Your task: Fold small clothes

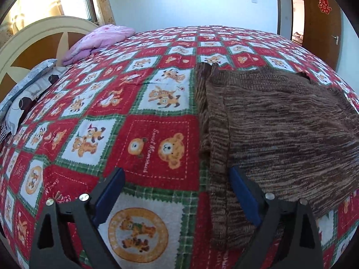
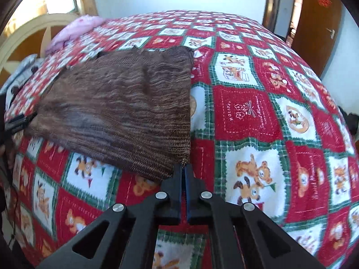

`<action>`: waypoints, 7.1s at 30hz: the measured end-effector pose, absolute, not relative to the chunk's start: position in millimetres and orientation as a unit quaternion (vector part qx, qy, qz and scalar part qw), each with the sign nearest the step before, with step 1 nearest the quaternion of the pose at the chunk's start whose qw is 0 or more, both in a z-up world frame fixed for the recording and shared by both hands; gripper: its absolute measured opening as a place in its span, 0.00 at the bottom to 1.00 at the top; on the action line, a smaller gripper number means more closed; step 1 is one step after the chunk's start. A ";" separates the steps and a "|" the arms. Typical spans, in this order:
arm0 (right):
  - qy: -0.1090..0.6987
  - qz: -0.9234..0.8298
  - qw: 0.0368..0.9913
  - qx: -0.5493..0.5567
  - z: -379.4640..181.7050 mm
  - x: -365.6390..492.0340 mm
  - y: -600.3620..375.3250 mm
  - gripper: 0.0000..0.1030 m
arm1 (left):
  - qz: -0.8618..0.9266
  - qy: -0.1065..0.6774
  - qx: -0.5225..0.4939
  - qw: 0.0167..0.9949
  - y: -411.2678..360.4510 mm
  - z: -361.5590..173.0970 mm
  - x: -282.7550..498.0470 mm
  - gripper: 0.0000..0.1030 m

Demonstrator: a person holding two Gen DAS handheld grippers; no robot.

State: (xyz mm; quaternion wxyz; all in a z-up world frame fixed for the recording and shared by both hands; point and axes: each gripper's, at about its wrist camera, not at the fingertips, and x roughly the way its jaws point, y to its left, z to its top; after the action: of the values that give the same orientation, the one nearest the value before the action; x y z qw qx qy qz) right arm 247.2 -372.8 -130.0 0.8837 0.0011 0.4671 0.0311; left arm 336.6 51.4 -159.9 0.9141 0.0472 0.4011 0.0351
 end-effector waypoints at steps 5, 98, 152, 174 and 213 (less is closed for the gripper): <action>0.446 -0.010 0.895 0.017 -120.7 248.2 -378.5 0.23 | 0.014 0.404 0.041 0.914 51.7 -159.0 324.9 0.83; 0.291 0.237 0.884 -0.277 -151.0 243.8 -5.8 0.56 | -0.092 0.398 -0.035 0.912 93.9 -128.6 393.3 0.77; 0.313 0.237 0.918 0.057 -65.6 240.2 -205.6 0.03 | -0.268 0.421 -0.228 0.836 -0.8 -28.1 450.5 0.08; 0.369 0.123 0.900 0.196 -101.6 224.1 -356.5 0.03 | -0.328 0.468 -0.158 0.805 -131.1 -48.5 456.6 0.08; 0.435 0.036 0.881 0.182 -132.7 234.6 -392.3 0.11 | -0.245 0.389 0.047 0.887 10.0 -168.0 370.7 0.83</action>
State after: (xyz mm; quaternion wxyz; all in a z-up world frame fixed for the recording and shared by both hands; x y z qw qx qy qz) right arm 234.6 -392.3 -132.7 0.8812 0.1821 0.4348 0.0363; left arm 370.7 10.0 -168.0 0.8867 0.0469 0.3890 -0.2454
